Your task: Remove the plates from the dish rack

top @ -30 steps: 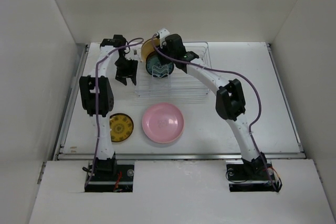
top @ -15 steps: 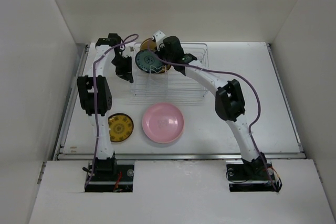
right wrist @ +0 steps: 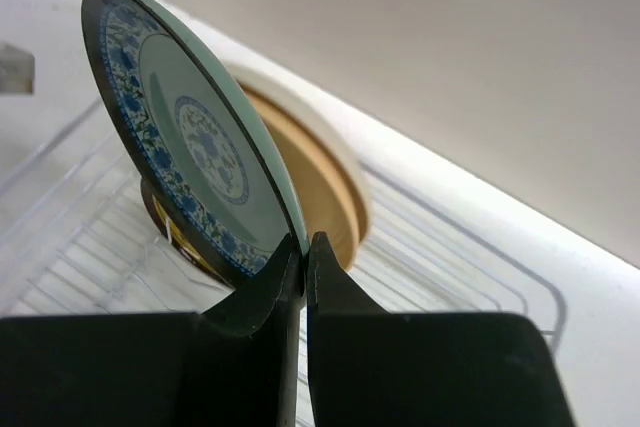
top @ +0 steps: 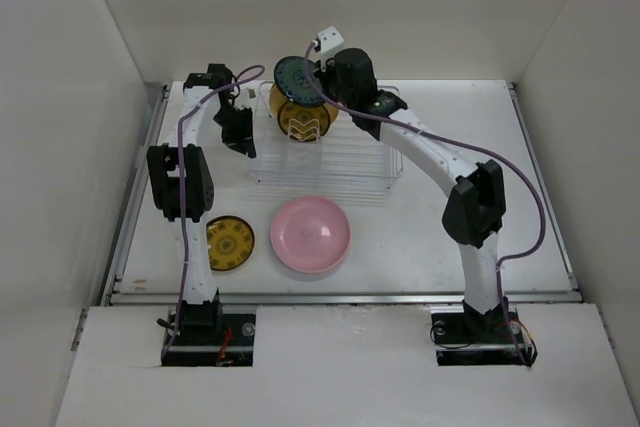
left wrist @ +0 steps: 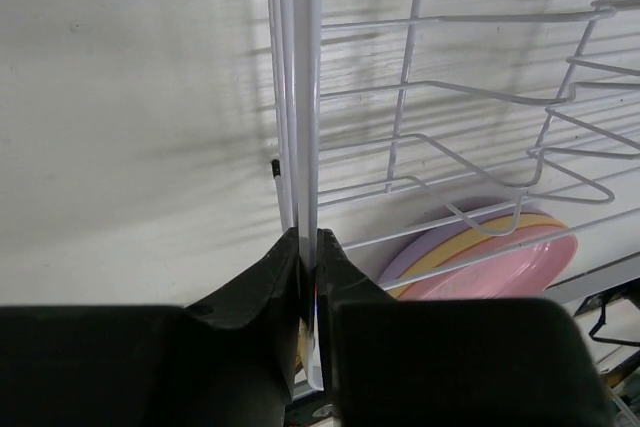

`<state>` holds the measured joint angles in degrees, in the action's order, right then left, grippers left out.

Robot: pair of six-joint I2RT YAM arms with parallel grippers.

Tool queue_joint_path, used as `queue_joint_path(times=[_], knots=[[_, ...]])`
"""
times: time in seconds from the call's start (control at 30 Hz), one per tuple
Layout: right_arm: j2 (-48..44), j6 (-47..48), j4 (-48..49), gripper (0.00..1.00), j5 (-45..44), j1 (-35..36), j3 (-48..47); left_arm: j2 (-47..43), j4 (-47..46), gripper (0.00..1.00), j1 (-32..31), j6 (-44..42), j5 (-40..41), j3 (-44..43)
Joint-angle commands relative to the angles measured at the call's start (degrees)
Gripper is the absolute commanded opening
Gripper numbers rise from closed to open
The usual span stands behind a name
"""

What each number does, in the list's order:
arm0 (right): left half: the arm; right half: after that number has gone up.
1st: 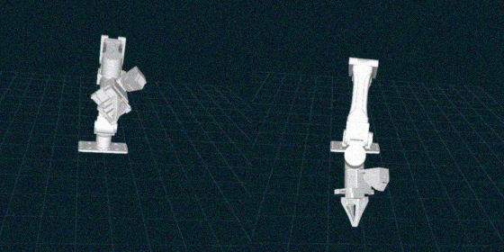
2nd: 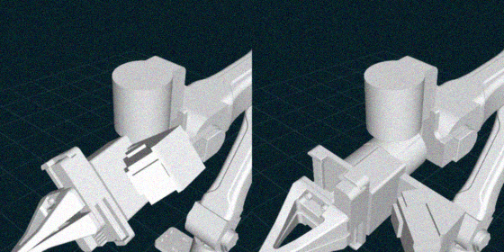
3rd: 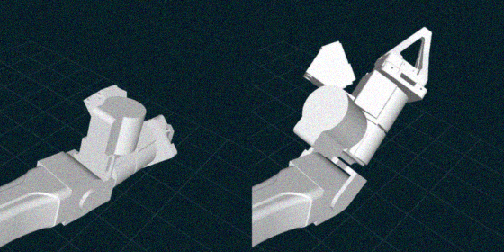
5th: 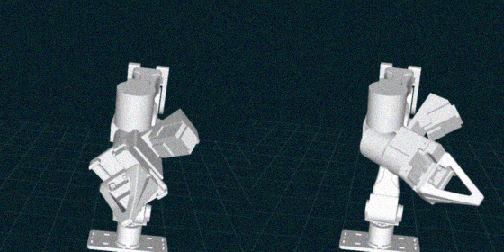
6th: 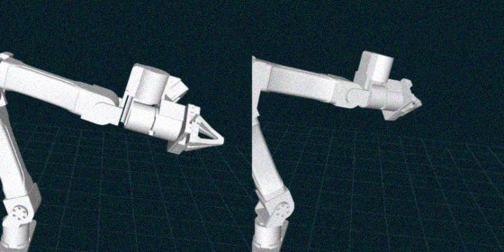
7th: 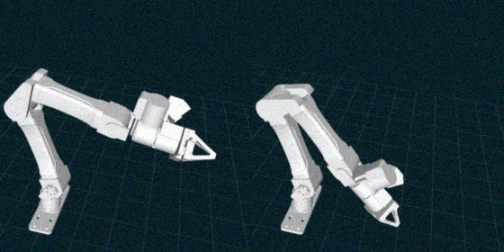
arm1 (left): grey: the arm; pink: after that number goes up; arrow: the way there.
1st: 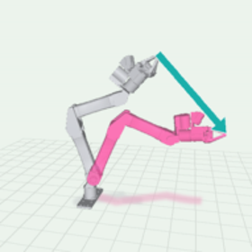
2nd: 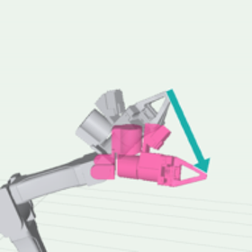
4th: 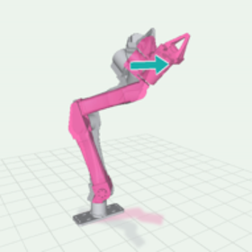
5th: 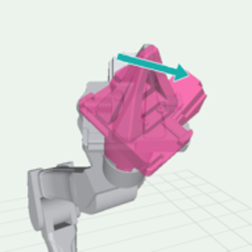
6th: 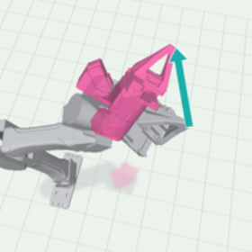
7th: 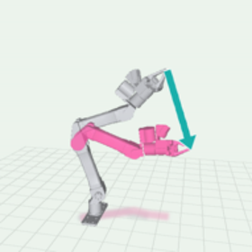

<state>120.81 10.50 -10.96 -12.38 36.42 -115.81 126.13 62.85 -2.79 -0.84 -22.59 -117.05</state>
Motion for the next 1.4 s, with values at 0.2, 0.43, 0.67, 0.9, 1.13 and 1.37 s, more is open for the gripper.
queue_joint_path(times=[0.2,0.43,0.67,0.9,1.13,1.37], knots=[[-11.02,-5.84,-8.44,0.00,3.57,1.10,3.31,-6.23,-1.15,0.37,-0.03,3.31,-3.60,-2.64],[-18.85,-6.90,-15.83,0.00,16.59,7.51,15.70,-14.49,-6.14,1.00,-0.03,2.16,-1.84,-0.82],[-14.22,-7.51,-19.54,0.00,24.33,16.47,13.59,-23.55,-9.32,1.00,2.24,8.39,21.24,1.91],[0.26,-10.14,-19.98,0.00,28.28,21.67,0.69,-31.19,-11.25,1.00,11.57,11.22,22.68,11.56],[8.99,-15.50,-18.49,0.00,31.54,22.20,-5.22,-35.60,-10.47,1.00,12.19,7.87,22.68,17.38],[12.69,-18.76,-16.90,0.20,30.93,22.20,-5.74,-36.13,-9.94,1.00,12.19,6.64,21.53,18.53]])
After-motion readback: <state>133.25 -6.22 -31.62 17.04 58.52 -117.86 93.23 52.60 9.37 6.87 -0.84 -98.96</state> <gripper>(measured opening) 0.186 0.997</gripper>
